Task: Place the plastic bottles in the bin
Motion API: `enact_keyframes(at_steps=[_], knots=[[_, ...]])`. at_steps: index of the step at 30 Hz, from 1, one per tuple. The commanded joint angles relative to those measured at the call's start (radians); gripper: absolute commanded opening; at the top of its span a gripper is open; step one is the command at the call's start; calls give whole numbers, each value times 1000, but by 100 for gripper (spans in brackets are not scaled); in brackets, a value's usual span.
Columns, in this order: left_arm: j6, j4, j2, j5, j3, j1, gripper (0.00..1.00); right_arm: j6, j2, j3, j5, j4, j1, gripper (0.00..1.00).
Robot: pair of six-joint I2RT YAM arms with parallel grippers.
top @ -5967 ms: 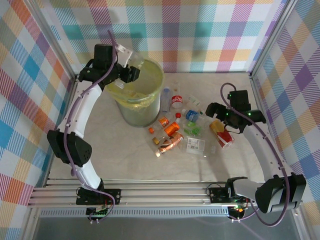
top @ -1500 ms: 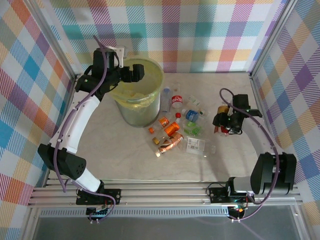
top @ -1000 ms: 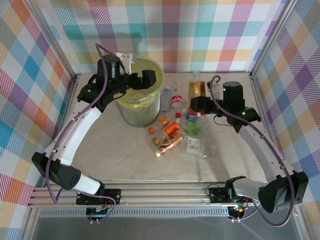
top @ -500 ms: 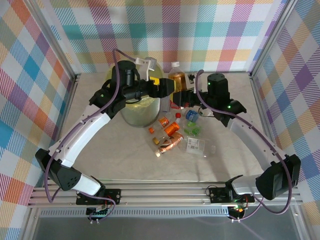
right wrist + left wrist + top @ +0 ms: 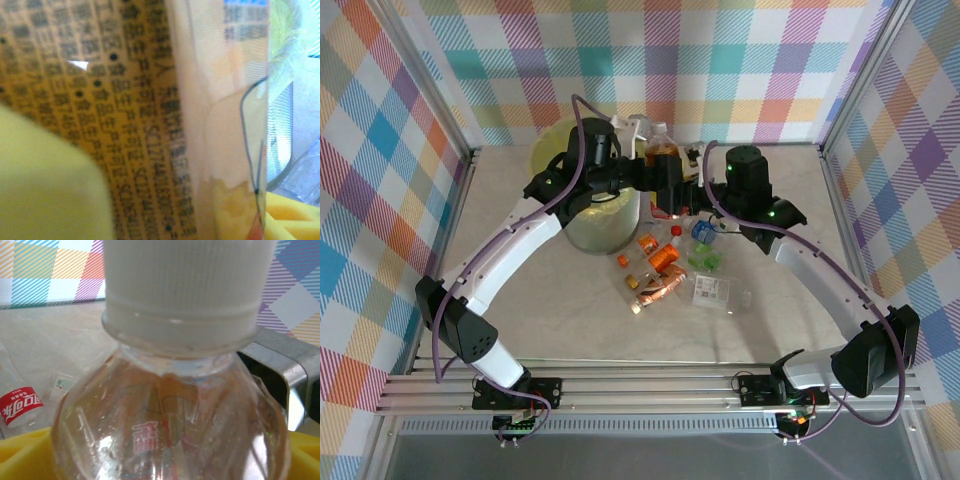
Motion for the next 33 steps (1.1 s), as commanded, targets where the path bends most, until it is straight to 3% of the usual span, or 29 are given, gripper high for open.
enact_keyframes(at_steps=[1, 4, 8, 13, 23, 33], knots=[[-15, 29, 3, 16, 28, -16, 82, -22, 3, 39, -9, 56, 11, 62], [-20, 32, 0, 13, 25, -16, 65, -23, 6, 40, -3, 55, 12, 63], [-15, 37, -14, 0, 19, -16, 52, -23, 4, 42, 16, 40, 14, 71], [34, 19, -39, -70, 23, -15, 49, -21, -13, 46, 50, -16, 14, 100], [237, -108, -35, -255, 194, 17, 48, 3, -121, 42, 163, -172, 14, 100], [489, -202, 59, -428, 394, 116, 49, 63, -223, 36, 500, -404, 14, 100]])
